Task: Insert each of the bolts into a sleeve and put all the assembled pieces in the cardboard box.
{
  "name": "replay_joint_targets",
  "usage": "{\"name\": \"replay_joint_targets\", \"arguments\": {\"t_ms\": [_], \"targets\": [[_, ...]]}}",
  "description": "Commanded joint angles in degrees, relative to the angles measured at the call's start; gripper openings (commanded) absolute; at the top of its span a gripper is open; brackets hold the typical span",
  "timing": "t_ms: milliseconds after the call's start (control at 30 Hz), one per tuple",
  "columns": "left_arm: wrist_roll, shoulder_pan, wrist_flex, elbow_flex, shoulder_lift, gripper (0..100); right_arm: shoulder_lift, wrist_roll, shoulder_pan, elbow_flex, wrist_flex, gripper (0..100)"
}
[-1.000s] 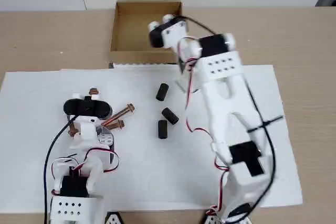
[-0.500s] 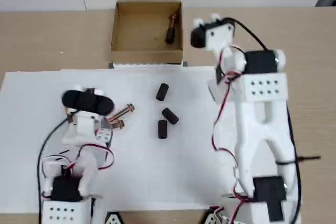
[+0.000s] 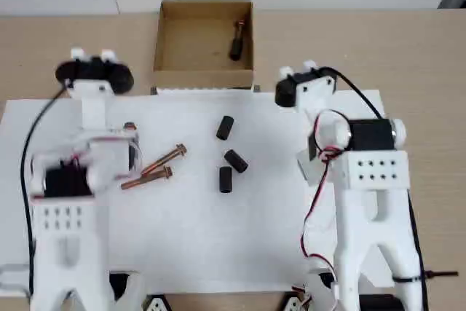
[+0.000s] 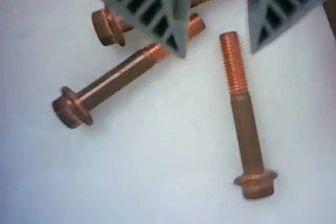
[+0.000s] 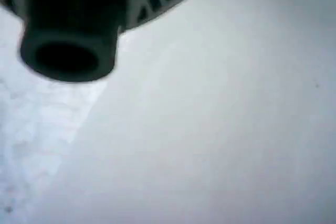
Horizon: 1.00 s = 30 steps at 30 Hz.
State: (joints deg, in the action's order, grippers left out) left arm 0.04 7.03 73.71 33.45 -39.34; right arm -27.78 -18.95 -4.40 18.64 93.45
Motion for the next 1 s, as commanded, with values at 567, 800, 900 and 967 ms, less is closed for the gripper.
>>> {"name": "replay_joint_targets", "arguments": {"t_ms": [567,800,900,967], "targets": [[0.62,1.49,9.49,-24.22,36.31,11,-24.48,0.26,8.92,16.18,-0.66,0.3],[0.70,1.49,5.10,-24.22,40.97,11,-25.54,0.18,8.92,16.44,-0.66,0.3],[0.70,1.58,3.52,-24.22,42.20,11,-25.54,0.18,8.92,16.44,-0.75,0.3],[0.70,2.29,2.55,-24.31,42.90,11,-25.54,0.18,8.92,16.44,-0.75,0.3]]}}
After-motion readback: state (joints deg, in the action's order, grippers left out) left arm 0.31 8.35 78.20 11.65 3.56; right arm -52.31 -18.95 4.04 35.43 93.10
